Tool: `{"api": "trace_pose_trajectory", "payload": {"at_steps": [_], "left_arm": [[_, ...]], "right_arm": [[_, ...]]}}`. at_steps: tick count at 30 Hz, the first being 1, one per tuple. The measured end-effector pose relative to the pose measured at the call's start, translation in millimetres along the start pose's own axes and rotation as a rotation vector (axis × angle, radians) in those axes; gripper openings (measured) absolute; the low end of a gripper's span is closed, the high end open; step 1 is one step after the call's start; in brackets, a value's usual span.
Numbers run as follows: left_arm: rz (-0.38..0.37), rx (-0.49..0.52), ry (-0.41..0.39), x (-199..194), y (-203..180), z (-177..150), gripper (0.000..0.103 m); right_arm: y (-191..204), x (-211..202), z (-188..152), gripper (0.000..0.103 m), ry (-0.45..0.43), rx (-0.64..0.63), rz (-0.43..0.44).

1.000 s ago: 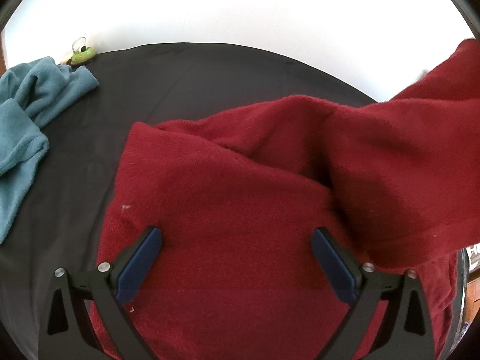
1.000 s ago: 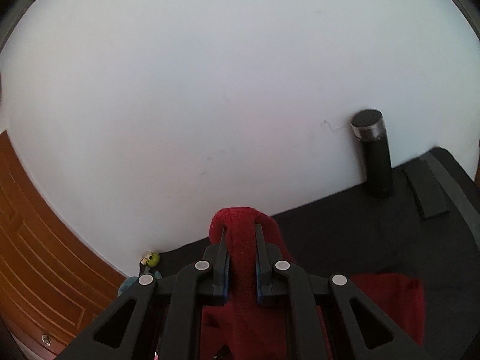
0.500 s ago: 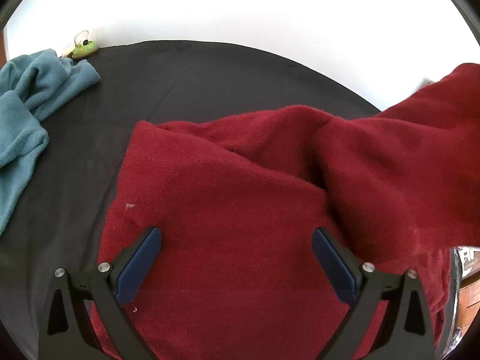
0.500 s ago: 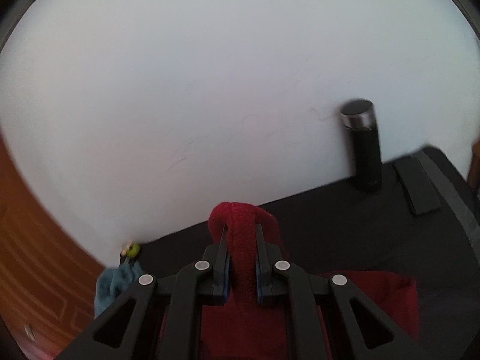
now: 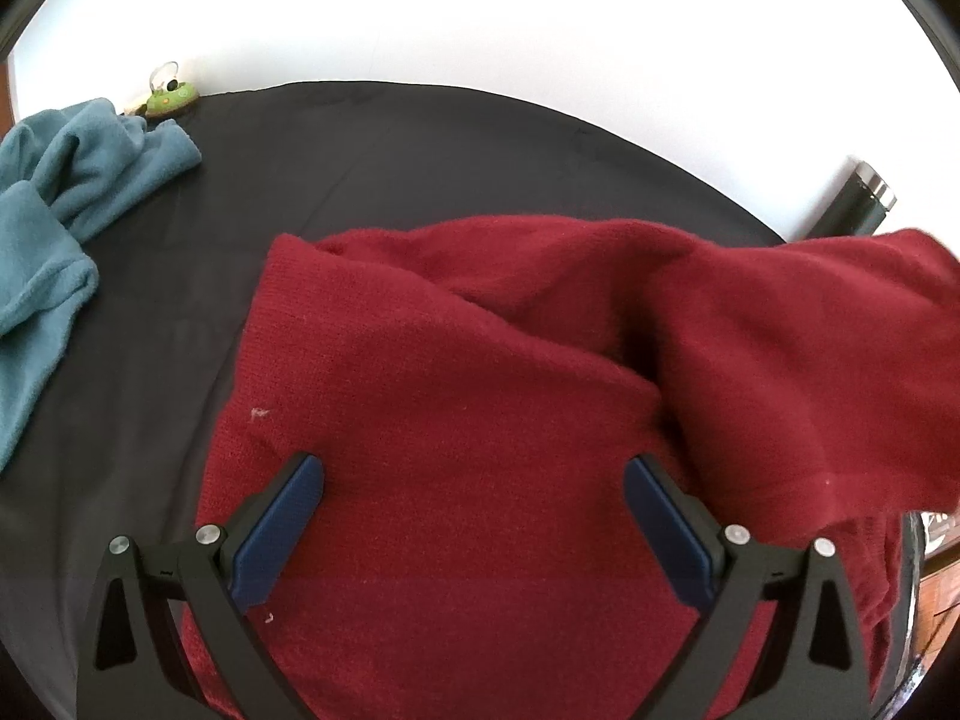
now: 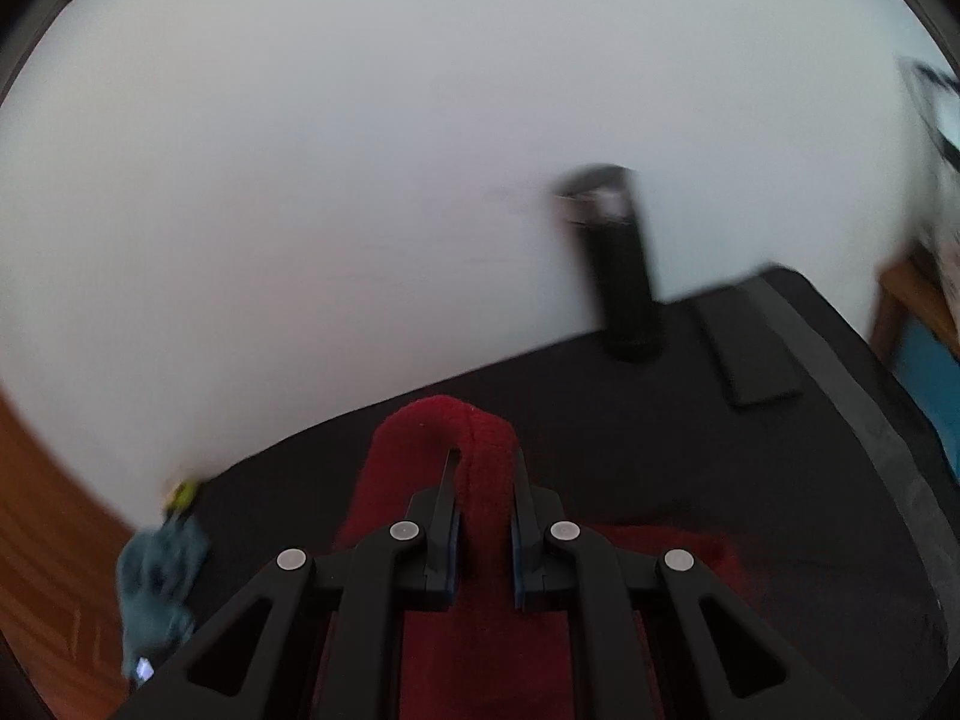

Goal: Fold clothes
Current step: 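Pull the held hood up and over toward the sweater body with the right tool, then lay the hood flat on the sweater body and open the right tool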

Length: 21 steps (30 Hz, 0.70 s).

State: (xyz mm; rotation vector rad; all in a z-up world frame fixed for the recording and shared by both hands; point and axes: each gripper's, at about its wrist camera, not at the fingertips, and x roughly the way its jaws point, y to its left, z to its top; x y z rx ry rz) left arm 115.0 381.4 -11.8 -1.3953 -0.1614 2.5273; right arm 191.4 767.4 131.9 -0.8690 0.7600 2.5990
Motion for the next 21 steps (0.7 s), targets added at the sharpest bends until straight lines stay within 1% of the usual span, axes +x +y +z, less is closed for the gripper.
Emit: {"api": "trace_pose_trajectory", "payload": {"at_steps": [2, 4, 7, 10, 13, 15, 17, 21], "left_arm": [[-0.007, -0.007, 0.004, -1.5, -0.4, -0.2, 0.101], [-0.017, -0.017, 0.008, -3.2, 1.9, 1.3, 0.101], [-0.029, -0.029, 0.011, -4.8, 9.0, 4.2, 0.101], [-0.037, -0.054, 0.011, -6.2, 17.1, 8.5, 0.101], [-0.046, -0.078, 0.011, -7.7, 25.3, 12.8, 0.101], [-0.052, -0.106, 0.005, -10.1, 33.5, 16.3, 0.101], [-0.05, -0.146, -0.006, -13.6, 44.8, 18.9, 0.101], [-0.035, -0.196, -0.015, -15.6, 57.1, 21.2, 0.101]], "right_arm": [[-12.8, 12.7, 6.5, 0.013, 0.006, 0.038, -0.034], [-4.7, 16.0, 5.7, 0.013, -0.013, -0.002, -0.063], [35.4, 9.7, -5.6, 0.013, -0.084, -0.176, -0.095], [91.1, -10.0, -30.1, 0.013, -0.162, -0.397, -0.06], [136.4, -30.3, -65.2, 0.013, -0.199, -0.585, 0.018], [160.9, -39.5, -97.8, 0.013, -0.217, -0.728, 0.044], [176.1, -43.6, -132.8, 0.013, -0.227, -0.87, 0.051], [184.0, -39.0, -207.7, 0.013, -0.177, -1.103, 0.067]]}}
